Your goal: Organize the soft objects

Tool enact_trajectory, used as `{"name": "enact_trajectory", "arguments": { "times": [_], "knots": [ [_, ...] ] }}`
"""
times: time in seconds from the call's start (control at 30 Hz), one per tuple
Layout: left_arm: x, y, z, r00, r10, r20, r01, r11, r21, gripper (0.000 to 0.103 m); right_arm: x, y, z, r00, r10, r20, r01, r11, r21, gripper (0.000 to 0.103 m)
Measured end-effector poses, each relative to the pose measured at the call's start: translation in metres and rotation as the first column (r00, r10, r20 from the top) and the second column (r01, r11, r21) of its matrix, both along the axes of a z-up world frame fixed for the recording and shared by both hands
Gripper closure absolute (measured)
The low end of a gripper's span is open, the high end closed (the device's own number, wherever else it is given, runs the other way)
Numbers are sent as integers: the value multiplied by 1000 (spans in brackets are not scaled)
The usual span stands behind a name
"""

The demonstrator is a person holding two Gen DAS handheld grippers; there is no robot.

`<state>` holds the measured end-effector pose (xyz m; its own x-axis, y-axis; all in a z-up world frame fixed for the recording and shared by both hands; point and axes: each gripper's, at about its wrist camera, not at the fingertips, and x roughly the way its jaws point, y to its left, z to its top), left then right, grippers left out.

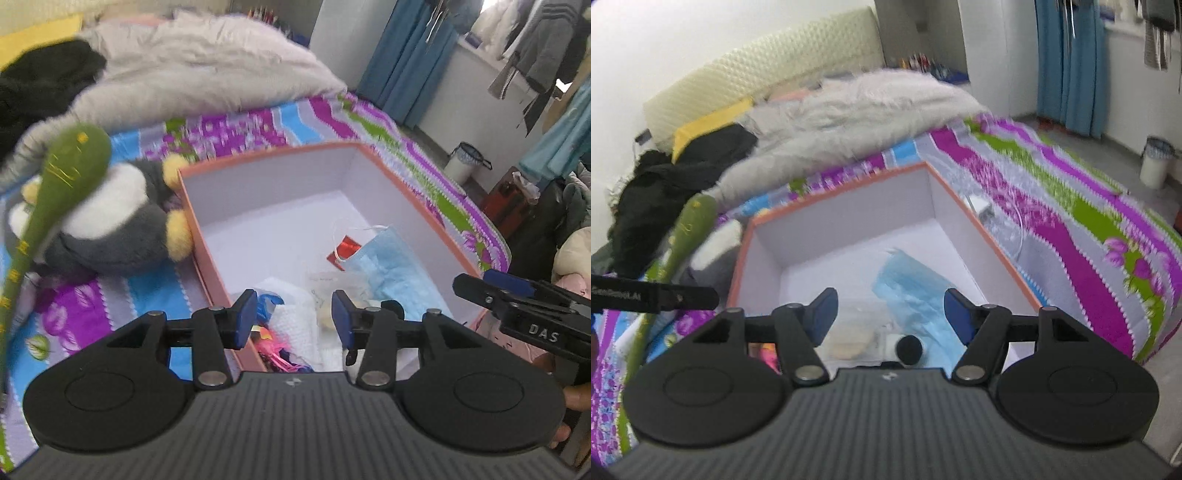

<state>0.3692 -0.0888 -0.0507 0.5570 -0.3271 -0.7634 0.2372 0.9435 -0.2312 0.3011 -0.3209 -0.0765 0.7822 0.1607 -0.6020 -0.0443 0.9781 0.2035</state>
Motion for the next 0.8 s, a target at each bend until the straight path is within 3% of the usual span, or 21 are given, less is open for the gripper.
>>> {"name": "enact_trajectory", "arguments": {
  "times": [0.23, 0.53, 0.8],
  "knots": [
    [-54, 14, 41, 994, -24, 111, 29, 999, -45, 53, -52, 13, 34, 993, 20, 117, -23, 999, 24, 37],
    [-132, 16, 79, 966, -63, 252, 73, 997, -31, 52, -112, 26, 45, 985, 32, 169, -43, 997, 59, 37],
    [-193, 15, 80, 964, -17, 264, 46, 994, -103, 52, -158, 30, 43, 986, 31, 166, -42, 997, 66, 37]
  ]
}}
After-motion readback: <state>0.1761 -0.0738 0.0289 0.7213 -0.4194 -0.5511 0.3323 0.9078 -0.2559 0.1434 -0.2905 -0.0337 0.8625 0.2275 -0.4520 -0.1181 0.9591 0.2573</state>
